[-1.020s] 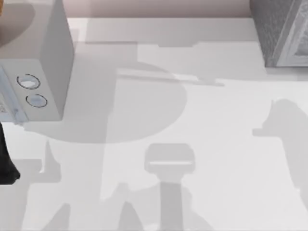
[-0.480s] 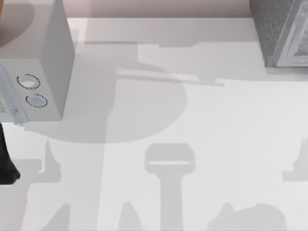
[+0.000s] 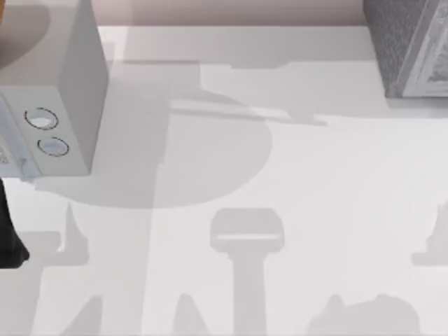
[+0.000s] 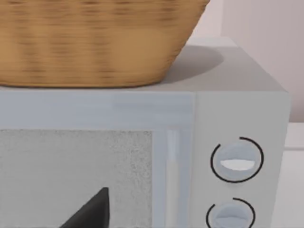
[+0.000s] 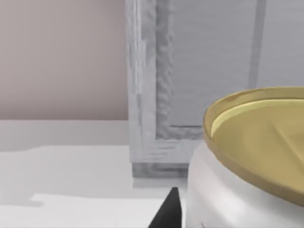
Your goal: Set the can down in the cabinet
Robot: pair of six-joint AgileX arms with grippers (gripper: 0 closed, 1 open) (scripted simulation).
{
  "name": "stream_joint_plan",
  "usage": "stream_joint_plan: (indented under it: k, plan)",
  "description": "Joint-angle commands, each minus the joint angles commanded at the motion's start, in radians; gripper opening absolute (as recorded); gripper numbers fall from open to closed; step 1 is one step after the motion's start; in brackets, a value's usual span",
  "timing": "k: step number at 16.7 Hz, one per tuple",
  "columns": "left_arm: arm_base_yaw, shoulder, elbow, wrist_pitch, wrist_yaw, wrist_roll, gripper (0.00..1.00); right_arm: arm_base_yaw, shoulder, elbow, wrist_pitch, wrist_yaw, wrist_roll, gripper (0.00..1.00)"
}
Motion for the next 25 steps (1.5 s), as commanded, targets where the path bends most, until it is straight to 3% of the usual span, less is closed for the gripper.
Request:
stream_joint_plan:
  k: [6, 19, 25]
  plan:
    - [0.0, 0.0, 0.0, 0.0, 0.0, 0.0, 1.0, 0.041, 0.242, 0.285, -0.074, 0.03, 0.01, 0.0]
    - [0.0, 0.0, 0.0, 0.0, 0.0, 0.0, 1.0, 0.157, 1.124, 1.479, -0.359, 0.163, 0.019, 0.0]
    - [0.0, 0.0, 0.0, 0.0, 0.0, 0.0, 1.0, 0.18, 1.31, 1.728, -0.418, 0.193, 0.015, 0.0]
